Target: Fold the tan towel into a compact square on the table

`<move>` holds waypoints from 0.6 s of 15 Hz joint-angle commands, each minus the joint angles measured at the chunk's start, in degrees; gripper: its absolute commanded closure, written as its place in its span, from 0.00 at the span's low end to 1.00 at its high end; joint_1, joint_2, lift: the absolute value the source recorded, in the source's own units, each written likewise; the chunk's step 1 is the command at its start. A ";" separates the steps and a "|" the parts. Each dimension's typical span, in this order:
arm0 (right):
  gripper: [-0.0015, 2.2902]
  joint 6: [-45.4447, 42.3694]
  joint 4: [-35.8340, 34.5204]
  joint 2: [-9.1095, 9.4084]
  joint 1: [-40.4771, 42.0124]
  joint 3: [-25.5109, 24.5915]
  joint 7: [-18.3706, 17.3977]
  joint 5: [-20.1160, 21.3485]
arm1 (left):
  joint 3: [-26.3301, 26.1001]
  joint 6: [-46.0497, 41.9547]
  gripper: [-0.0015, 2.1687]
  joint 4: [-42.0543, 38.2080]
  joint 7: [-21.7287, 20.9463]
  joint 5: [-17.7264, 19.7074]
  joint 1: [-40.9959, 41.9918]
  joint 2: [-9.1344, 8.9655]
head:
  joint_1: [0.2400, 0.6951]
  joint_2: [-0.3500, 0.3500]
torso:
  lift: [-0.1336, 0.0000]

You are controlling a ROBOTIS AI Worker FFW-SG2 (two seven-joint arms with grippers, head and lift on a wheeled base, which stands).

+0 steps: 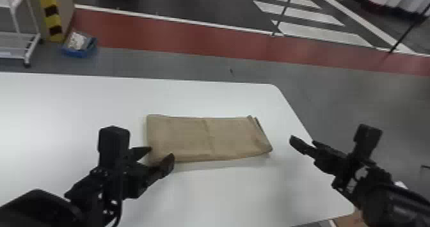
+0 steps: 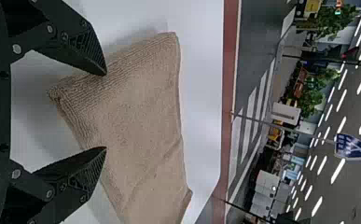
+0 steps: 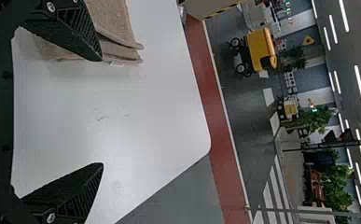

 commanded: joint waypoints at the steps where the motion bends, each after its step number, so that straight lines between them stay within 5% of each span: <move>1: 0.04 -0.82 0.55 0.00 0.00 -0.34 0.43 -0.02 | -0.03 0.43 0.29 0.11 0.07 -0.43 -0.02 -0.11 | 1.00 0.00 | 0.08; 4: 0.04 -1.52 0.81 0.00 0.00 -0.43 0.52 -0.11 | -0.11 3.77 0.61 -0.24 0.60 -0.52 -0.10 -0.11 | 1.00 0.00 | 0.08; 8: 0.04 -1.87 1.07 0.09 0.00 -0.43 0.52 -0.11 | -0.20 4.12 0.70 -1.56 0.95 -0.52 0.42 0.15 | 1.00 0.00 | 0.08; 9: 0.04 -1.87 1.07 0.09 0.00 -0.43 0.52 -0.11 | -0.29 4.12 0.81 -2.35 1.83 -0.96 0.42 0.33 | 1.00 0.00 | 0.08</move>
